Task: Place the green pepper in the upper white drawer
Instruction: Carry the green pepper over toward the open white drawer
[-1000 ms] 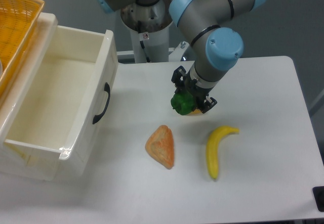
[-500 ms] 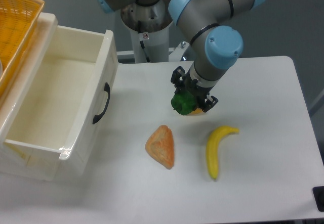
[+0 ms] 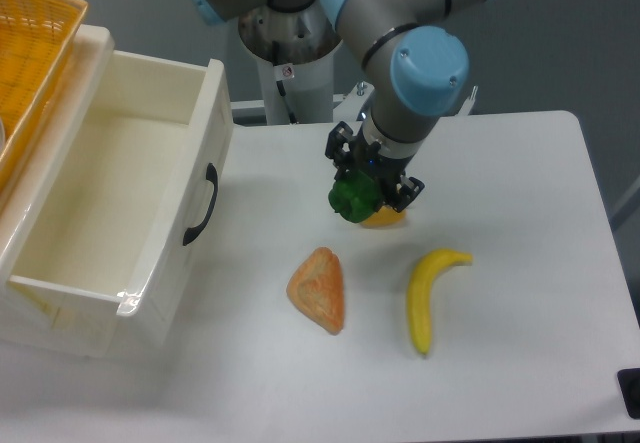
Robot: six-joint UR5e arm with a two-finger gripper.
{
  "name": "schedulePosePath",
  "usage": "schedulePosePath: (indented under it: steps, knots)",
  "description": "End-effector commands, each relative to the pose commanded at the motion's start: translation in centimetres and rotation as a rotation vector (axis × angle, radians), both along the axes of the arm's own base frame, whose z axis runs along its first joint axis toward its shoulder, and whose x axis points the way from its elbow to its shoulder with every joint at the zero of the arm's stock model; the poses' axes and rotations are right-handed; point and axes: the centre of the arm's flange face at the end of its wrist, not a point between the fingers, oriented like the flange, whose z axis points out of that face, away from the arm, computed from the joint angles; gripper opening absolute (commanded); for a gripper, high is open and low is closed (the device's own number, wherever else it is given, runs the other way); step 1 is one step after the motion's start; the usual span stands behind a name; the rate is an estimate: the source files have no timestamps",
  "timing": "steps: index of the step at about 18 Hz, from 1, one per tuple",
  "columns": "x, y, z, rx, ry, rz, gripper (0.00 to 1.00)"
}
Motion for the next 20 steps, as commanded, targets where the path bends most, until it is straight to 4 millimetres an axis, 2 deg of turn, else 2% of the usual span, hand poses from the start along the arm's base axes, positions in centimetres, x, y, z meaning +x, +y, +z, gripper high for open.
schedulePosePath:
  steps: [3,6,12,15,20]
  knots:
    - [1.5,0.0,2.2,0.049,-0.019,0.093,0.39]
    - [2.9,0.6,3.2,0.077,-0.037,0.125,0.39]
    - [5.3,0.0,6.9,0.163,-0.064,0.193,0.39]
    - [6.8,0.2,8.2,0.19,-0.079,0.206,0.39]
    - [8.6,1.0,9.1,0.222,-0.13,0.248,0.39]
